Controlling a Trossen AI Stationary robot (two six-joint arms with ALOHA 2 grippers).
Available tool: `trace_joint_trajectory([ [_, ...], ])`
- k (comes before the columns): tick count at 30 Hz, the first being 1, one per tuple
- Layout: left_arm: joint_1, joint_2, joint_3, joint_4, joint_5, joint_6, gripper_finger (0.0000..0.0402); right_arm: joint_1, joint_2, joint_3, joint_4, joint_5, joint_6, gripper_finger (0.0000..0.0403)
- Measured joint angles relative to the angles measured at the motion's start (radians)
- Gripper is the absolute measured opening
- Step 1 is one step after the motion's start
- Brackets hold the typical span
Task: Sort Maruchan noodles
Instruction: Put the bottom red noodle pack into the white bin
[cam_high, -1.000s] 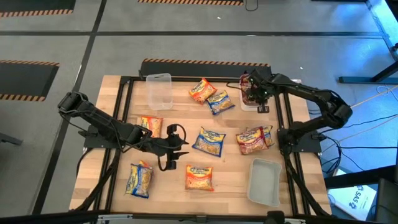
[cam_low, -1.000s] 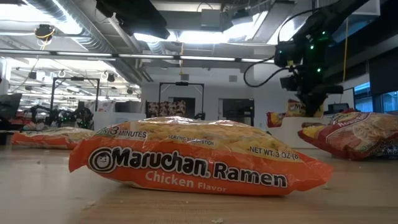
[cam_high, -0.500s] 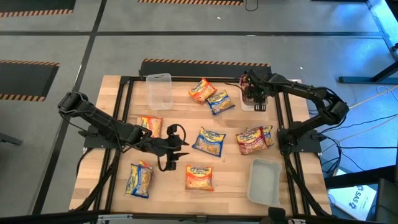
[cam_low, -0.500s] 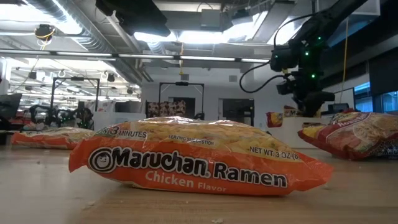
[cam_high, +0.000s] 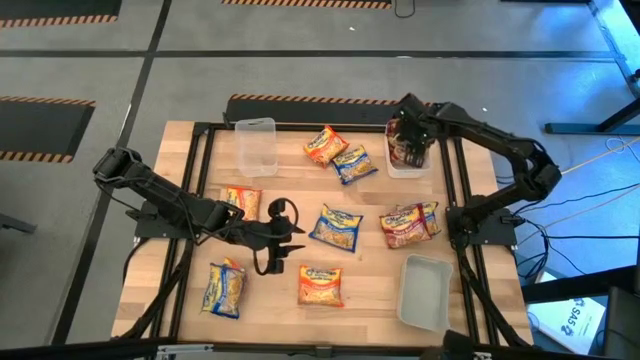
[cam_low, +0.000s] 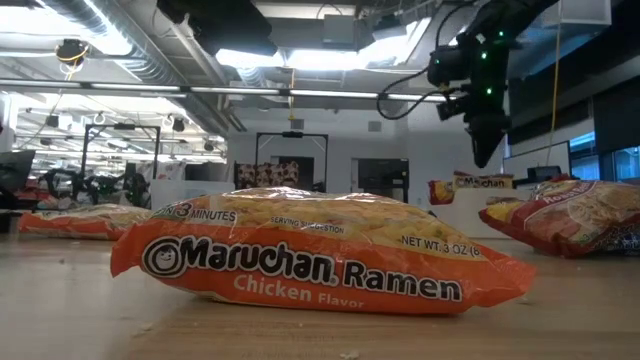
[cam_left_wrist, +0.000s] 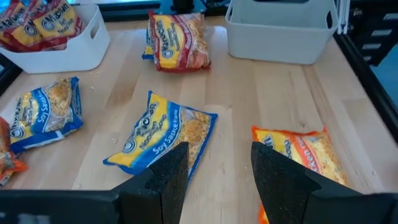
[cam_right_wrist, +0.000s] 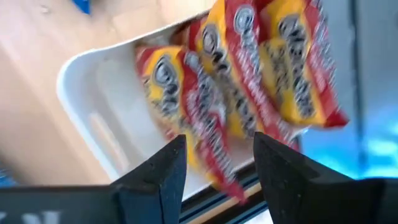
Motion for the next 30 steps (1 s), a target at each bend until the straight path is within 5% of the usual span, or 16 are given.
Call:
trace_joint_trajectory([
  [10,0.000,0.000,0.000,0.029,-0.029,0.004,0.0167,0.121,-0.174,0.018,-0.187,-0.166,0.259,0.0170],
  [21,0.025,0.079,0.000,0.087,-0.036,0.053,0.0167,0.476,-0.416,-0.107,-0.116,-0.225,0.661,0.0170],
  [30,0.040,0.150,0.000,0.109,-0.003,0.052,0.0167,0.534,-0.429,-0.234,-0.013,-0.241,0.736,0.0170],
])
